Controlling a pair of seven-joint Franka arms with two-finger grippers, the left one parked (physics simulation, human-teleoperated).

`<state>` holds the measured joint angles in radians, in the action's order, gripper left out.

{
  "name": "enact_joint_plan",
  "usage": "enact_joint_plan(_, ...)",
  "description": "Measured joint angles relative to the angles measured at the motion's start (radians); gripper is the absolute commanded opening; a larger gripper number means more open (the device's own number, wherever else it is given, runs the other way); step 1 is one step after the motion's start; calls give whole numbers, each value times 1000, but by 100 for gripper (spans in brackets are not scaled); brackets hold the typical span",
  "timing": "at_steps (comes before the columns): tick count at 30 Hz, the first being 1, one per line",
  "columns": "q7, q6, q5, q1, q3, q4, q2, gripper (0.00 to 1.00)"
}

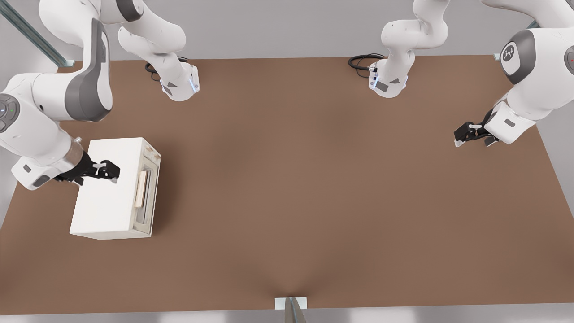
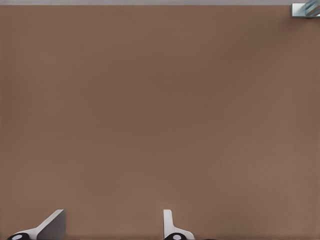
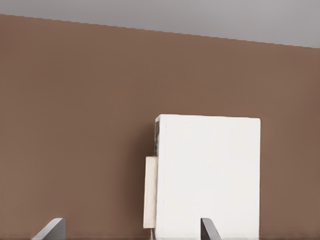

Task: Keep left arm still and open the oven door with right arm

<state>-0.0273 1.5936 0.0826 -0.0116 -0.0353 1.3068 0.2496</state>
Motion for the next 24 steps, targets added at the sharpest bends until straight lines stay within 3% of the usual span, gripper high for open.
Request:
enact_joint_plan(4,-4,-29,42,-12,-5,8,6,100)
enact_joint_plan(8,18,-82,332,-196,-10,105,52,100)
enact_joint_plan(9,35,-91,400,-237,-12,133,71,90)
enact_joint_plan(11,79,-104,503,-294,-12,159,109,34)
enact_joint_plan(13,125,-112,574,-319,-13,166,145,7)
enact_joint_plan(15,169,-117,617,-328,-12,167,170,0)
enact_joint_plan(24,359,-65,728,-329,-13,317,216,0)
